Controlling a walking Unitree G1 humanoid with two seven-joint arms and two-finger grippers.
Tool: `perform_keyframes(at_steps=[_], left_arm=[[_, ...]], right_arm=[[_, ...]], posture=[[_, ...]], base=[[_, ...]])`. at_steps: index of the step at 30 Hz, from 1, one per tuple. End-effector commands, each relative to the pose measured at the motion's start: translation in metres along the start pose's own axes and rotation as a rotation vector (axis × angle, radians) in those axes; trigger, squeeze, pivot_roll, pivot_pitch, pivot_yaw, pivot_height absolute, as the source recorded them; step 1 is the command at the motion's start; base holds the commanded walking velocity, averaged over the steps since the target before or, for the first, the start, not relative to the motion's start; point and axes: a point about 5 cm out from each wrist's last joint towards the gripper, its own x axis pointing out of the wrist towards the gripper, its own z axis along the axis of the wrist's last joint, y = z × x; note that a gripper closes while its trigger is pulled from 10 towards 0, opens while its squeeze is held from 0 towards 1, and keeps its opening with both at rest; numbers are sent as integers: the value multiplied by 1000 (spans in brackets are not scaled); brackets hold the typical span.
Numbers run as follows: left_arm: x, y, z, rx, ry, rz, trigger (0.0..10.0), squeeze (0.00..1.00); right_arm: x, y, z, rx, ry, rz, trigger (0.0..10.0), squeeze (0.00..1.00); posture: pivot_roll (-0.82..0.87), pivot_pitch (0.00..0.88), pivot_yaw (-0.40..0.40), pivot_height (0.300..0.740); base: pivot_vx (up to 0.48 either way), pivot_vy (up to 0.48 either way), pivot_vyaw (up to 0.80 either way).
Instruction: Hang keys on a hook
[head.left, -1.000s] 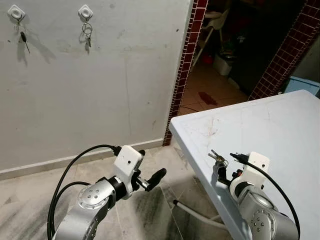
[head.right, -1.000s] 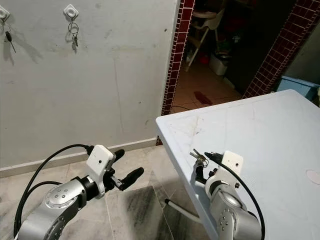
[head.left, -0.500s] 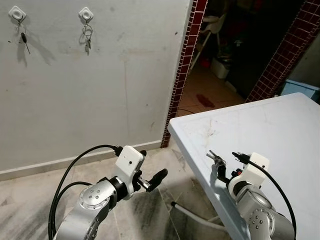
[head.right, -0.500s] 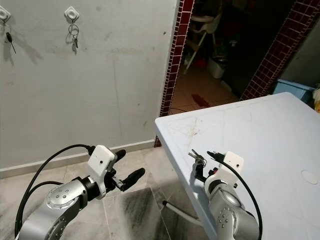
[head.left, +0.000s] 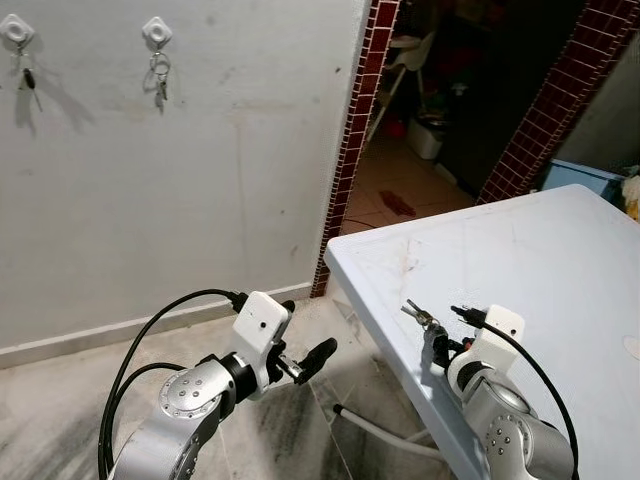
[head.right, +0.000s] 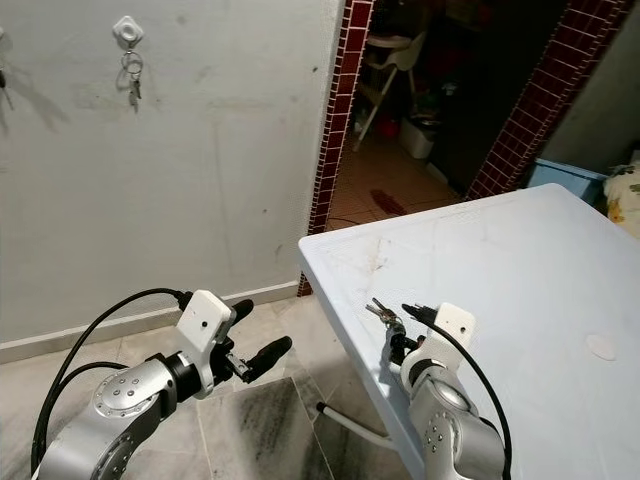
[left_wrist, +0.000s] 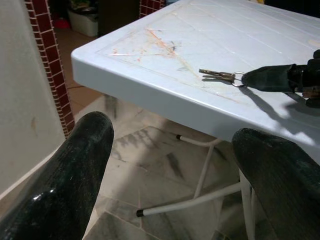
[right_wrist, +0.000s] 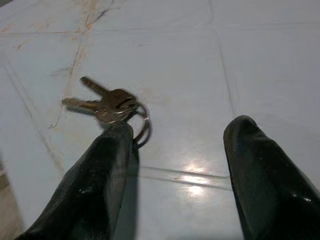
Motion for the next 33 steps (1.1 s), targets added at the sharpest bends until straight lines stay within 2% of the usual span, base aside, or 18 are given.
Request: perform_keyframes(at_steps=[1, 6, 9, 26, 27, 28, 29, 32, 33], left_arm=[[1, -3, 7, 17, -22, -12, 10000, 0], [2, -4, 7, 17, -22, -12, 10000, 0], [2, -4, 7, 17, -22, -11, 10000, 0], [2, -5, 7, 17, -23, -13, 10000, 0], [2, -6, 7, 17, -23, -14, 10000, 0], [2, -6, 7, 17, -23, -14, 10000, 0], [2, -6, 7, 17, -23, -14, 10000, 0], [2, -6, 7, 16, -23, -15, 10000, 0], [2, -6, 7, 17, -23, -15, 10000, 0]], right_arm=[[3, 20, -20, -7, 107, 93, 7412, 0], [4, 24, -24, -8, 127, 121, 9725, 0], [5, 27, -26, -13, 135, 130, 9961, 0], [15, 46, -29, -69, 133, 194, 10000, 0], [16, 47, -28, -74, 131, 195, 9059, 0], [16, 47, -28, -74, 131, 195, 9059, 0], [17, 49, -28, -82, 128, 204, 10000, 0], [17, 53, -26, -84, 121, 226, 10000, 0], [17, 54, -26, -81, 121, 238, 9608, 0]], posture=[[140, 20, -109, 740], [141, 17, -110, 740], [140, 17, -111, 740], [145, 22, -111, 740], [145, 23, -112, 740], [145, 23, -112, 740], [144, 24, -112, 740], [144, 24, -112, 740], [144, 24, -113, 740]], base=[[0, 0, 0], [0, 0, 0], [0, 0, 0], [0, 0, 0], [0, 0, 0], [0, 0, 0], [0, 0, 0], [0, 0, 0], [0, 0, 0]])
